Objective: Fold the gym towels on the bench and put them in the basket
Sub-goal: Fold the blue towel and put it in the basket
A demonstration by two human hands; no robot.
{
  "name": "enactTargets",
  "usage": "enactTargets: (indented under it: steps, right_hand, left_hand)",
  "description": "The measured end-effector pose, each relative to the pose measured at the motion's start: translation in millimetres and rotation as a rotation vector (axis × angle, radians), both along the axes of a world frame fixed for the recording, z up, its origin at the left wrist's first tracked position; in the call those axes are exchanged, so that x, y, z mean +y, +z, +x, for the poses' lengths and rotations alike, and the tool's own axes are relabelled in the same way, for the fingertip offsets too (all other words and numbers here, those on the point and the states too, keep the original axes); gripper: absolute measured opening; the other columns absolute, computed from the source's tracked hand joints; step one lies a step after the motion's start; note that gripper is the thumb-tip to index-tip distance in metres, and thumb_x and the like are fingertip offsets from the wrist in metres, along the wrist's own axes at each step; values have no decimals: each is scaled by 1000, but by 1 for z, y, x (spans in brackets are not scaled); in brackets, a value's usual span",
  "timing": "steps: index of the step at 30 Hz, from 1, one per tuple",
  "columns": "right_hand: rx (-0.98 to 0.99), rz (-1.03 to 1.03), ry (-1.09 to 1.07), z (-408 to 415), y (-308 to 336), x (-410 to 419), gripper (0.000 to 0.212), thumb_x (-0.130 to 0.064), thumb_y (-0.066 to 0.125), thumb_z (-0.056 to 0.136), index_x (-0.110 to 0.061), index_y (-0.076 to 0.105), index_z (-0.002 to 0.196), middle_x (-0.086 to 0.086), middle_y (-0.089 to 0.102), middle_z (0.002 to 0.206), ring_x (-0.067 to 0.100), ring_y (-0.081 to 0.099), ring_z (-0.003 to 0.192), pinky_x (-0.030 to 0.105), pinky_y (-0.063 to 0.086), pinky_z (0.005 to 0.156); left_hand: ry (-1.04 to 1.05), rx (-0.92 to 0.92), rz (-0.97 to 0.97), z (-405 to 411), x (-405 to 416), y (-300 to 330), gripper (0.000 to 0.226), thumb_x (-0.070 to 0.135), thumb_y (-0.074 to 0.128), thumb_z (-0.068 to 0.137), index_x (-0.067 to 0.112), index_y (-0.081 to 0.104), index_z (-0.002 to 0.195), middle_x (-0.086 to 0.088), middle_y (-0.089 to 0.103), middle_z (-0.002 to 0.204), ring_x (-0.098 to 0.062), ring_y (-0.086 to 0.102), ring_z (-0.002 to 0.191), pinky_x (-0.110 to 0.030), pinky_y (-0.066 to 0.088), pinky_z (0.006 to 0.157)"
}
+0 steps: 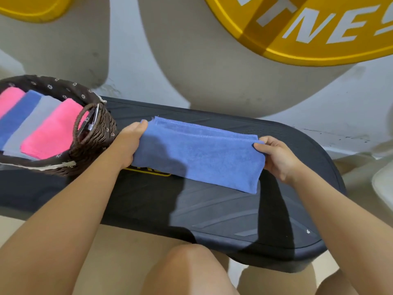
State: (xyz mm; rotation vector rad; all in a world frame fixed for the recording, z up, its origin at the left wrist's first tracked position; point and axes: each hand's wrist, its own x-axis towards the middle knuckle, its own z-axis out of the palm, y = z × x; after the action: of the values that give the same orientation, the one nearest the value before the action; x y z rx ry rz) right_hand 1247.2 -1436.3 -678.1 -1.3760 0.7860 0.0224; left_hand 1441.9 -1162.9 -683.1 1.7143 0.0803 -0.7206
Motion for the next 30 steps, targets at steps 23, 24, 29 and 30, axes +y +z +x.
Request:
enactTargets:
  steps: [23,24,29,30]
  right_hand:
    - [522,-833,-95,45,-32,1,30,-23,32,100,-2,51,110,20,58,108,32,49,86,33,35,70]
    - [538,-863,-94,45,-32,3,30,-25,30,100,-4,49,111,19,58,108,32,48,85,35,36,70]
    - [677,-1111,38,39,-26,6,29,-31,27,101,-6,41,105,18,59,107,35,53,84,38,39,68]
    - [648,-1214,36,39,-25,9,31,-31,31,99,-5,42,109,18,57,113,38,54,92,41,39,74]
  left_hand:
    - [-295,-988,908,29,-45,-41,30,21,35,100,-5,45,112,-25,52,71,-35,46,60,-35,27,51]
    - [-280,-1007,917,29,-46,-42,30,21,35,100,-5,46,111,-24,51,68,-36,48,59,-34,25,49]
    - [-228,-1249,889,25,-47,-39,27,16,55,86,-5,52,102,-23,59,82,-39,59,67,-39,43,53]
    - [-266,-1324,857,24,-49,-37,31,16,55,81,-3,52,106,-23,60,96,-38,58,80,-40,44,62]
